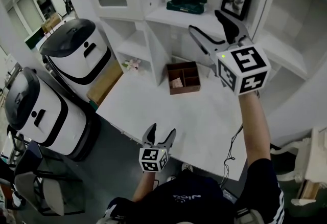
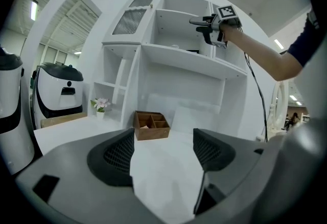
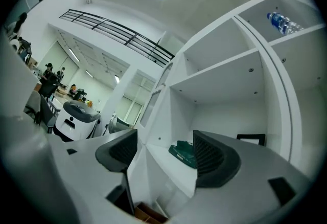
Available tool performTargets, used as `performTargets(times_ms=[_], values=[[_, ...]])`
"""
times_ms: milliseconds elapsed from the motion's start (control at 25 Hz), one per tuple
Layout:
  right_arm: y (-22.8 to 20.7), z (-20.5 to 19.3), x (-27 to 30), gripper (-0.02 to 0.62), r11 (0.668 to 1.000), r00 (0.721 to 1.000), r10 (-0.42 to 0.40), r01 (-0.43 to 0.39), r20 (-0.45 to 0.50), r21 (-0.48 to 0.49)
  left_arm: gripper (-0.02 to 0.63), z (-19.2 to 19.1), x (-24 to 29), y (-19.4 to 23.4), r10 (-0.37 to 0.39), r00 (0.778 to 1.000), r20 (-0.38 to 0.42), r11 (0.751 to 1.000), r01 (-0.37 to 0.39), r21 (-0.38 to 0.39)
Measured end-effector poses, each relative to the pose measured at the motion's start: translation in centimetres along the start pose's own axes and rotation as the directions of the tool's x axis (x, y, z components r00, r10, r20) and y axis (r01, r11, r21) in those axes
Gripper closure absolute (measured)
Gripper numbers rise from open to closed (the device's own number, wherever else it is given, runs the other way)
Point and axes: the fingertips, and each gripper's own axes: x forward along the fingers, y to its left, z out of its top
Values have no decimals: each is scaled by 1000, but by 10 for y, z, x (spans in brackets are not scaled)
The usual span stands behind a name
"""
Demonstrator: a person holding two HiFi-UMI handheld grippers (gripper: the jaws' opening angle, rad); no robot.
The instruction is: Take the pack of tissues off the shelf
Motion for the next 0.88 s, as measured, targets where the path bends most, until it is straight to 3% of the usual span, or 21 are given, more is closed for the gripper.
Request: performTargets(times_ms=[520, 880], values=[[-62, -13, 88, 252, 998, 981, -24, 35, -195, 54, 264, 4, -5, 23, 59, 998, 11, 998, -59, -28], [-104, -48, 140, 243, 992, 929, -46, 86, -366, 94, 264, 13, -3, 32, 89, 996, 19, 995, -88, -41]])
